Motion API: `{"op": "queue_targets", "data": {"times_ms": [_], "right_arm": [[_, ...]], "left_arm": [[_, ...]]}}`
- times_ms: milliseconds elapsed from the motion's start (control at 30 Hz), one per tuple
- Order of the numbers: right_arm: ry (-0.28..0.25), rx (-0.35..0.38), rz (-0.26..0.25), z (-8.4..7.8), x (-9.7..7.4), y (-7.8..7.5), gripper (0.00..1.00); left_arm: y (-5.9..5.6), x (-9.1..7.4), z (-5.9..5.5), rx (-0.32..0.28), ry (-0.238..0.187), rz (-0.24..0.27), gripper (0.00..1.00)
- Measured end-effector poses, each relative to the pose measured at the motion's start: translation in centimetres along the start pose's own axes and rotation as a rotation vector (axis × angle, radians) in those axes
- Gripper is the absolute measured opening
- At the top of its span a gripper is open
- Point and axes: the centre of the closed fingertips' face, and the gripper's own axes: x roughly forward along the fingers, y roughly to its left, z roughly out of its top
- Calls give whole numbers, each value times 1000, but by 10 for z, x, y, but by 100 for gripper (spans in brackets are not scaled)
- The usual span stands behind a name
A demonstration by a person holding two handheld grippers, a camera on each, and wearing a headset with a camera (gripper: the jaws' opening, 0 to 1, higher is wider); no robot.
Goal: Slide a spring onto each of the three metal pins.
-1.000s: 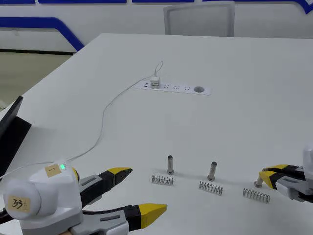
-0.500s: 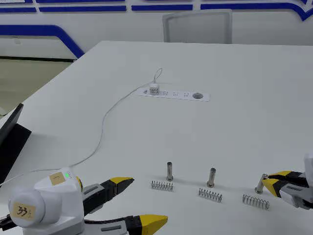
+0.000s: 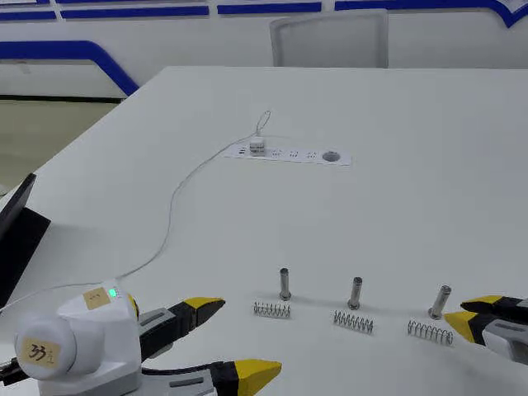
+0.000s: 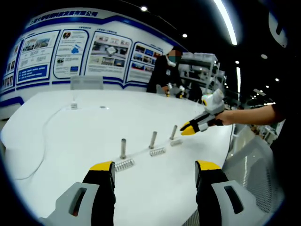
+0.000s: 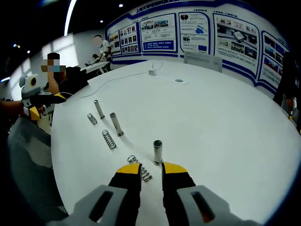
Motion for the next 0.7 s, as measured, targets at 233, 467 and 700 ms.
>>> {"op": "queue_targets", "data": {"times_ms": [233,467,700], "right_arm": [[54,-98,63,-15,16,11,18],[78,-123,88,-19,28,9,18],[87,-133,111,-22,28,13,17]], "left_arm": [[2,0,-1,-8,4,7,70],[2,0,-4,-12,18,9,70],[3,-1,-4,-16,19,16,70]]}}
